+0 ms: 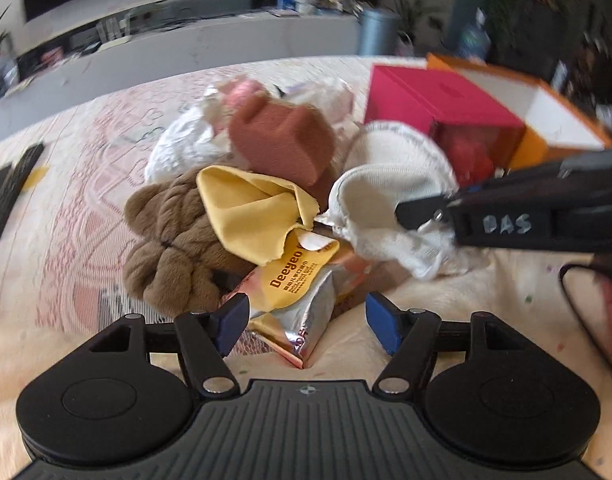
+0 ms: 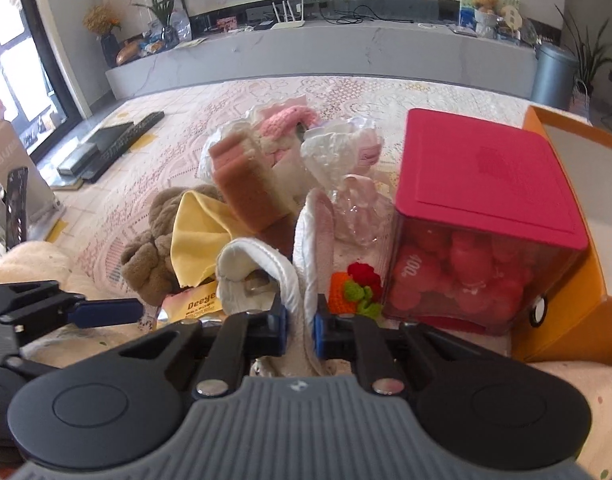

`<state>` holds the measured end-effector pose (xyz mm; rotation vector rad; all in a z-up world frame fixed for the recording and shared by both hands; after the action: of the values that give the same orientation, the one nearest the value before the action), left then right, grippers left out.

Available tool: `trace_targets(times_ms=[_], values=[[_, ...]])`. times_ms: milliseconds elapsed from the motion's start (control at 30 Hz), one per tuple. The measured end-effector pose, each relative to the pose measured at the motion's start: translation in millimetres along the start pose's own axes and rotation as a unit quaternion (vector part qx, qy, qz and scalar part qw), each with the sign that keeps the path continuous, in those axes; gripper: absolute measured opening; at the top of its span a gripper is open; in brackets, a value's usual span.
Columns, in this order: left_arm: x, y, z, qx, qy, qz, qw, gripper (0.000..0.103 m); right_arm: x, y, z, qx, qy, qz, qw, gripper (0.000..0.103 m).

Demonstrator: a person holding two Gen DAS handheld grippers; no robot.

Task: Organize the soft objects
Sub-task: 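Grasp the silver snack bag with the left tool while the right tool grasps the white cloth pad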

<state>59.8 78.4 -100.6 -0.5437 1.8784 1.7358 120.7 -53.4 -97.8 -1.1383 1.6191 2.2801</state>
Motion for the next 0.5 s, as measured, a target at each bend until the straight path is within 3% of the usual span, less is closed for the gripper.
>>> trace_targets(times_ms=[100, 333, 500], values=[[-1, -15, -9, -0.014, -0.047, 0.021, 0.9986, 0.079, 6, 7, -5, 0.000, -0.002, -0.004, 1.000, 0.011], [-2, -42, -20, -0.075, -0.092, 0.052, 0.9916, 0.080, 21, 3, -12, -0.019, -0.012, -0.002, 1.000, 0.012], [-3, -55, -35, -0.133, -0.139, 0.062, 0.9794, 0.078, 22, 3, -12, -0.025, -0.015, -0.004, 1.000, 0.013]])
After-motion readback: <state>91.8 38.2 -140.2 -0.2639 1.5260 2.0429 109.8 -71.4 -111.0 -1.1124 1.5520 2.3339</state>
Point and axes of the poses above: each gripper's, at about its wrist camera, not at the fingertips, and y roughly against the way its jaws point, z to its left, x to its underside, the point moved 2 cm from there along -y, roughly the way its jaws point, and after that the axes turned 2 degrees about x, right-handed, at the moved point
